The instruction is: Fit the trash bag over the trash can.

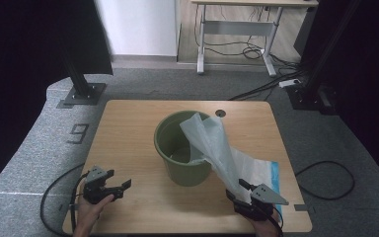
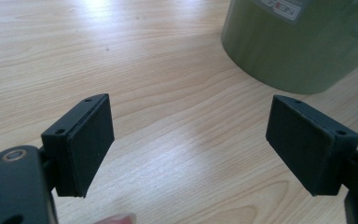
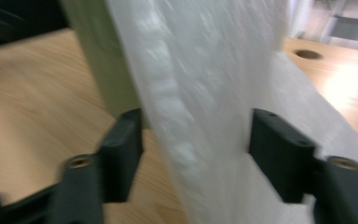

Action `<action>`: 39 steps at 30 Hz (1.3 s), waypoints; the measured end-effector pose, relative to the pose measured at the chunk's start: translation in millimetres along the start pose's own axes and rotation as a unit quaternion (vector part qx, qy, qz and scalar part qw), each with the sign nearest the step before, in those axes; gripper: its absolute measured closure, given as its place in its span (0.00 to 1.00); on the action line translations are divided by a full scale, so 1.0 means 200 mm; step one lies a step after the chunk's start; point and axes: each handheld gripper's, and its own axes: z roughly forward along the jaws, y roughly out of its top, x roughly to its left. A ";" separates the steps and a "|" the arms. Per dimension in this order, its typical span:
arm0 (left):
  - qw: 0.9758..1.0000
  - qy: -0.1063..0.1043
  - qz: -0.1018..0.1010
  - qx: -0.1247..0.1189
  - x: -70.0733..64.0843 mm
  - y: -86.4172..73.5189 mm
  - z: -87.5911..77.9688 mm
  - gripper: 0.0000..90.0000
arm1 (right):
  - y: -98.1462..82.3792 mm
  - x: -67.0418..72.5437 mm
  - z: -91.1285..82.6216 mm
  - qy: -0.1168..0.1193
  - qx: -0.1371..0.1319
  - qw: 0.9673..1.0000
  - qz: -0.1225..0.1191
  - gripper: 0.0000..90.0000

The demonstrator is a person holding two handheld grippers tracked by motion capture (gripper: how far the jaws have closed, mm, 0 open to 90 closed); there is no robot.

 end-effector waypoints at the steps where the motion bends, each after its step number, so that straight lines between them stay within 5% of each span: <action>1: 1.000 0.000 0.000 0.000 0.00 0.00 0.00 0.17 | 0.00 0.00 0.00 0.000 0.000 1.000 0.000 0.45; 2: 1.000 -0.002 0.002 -0.001 -0.01 0.01 0.00 0.17 | 0.00 0.00 0.01 -0.017 0.007 1.000 -0.009 0.68; 3: 1.000 -0.002 0.002 -0.001 -0.01 0.01 0.00 0.17 | 0.00 0.00 0.01 -0.017 0.007 1.000 -0.009 0.68; 4: 1.000 -0.005 0.003 -0.007 -0.03 0.03 -0.01 0.17 | 0.02 -0.02 0.00 -0.018 0.008 1.000 -0.013 0.85; 5: 1.000 -0.005 0.003 -0.007 -0.03 0.03 -0.01 0.17 | 0.02 -0.02 0.00 -0.018 0.008 1.000 -0.013 0.85; 6: 1.000 -0.005 0.008 -0.017 -0.06 0.07 -0.04 0.17 | 0.05 -0.04 -0.01 -0.023 -0.002 1.000 -0.016 0.96; 11: 0.999 -0.014 0.025 -0.033 -0.13 0.16 -0.07 0.17 | 0.15 -0.09 -0.05 -0.018 -0.025 0.999 -0.018 0.98; 18: 0.995 -0.040 0.063 -0.060 -0.30 0.31 -0.09 0.19 | 0.40 -0.09 -0.06 0.001 -0.044 0.996 -0.072 0.98; 22: 0.994 -0.040 0.077 -0.068 -0.35 0.37 -0.09 0.21 | 0.47 -0.10 -0.06 0.005 -0.048 0.996 -0.080 0.98; 31: 0.989 -0.046 0.104 -0.090 -0.46 0.56 -0.15 0.28 | 0.58 -0.12 -0.04 0.027 -0.044 0.996 -0.074 0.98; 39: 0.983 -0.074 0.147 -0.082 -0.59 0.70 -0.08 0.31 | 0.70 -0.10 -0.02 0.036 -0.054 0.995 -0.073 0.98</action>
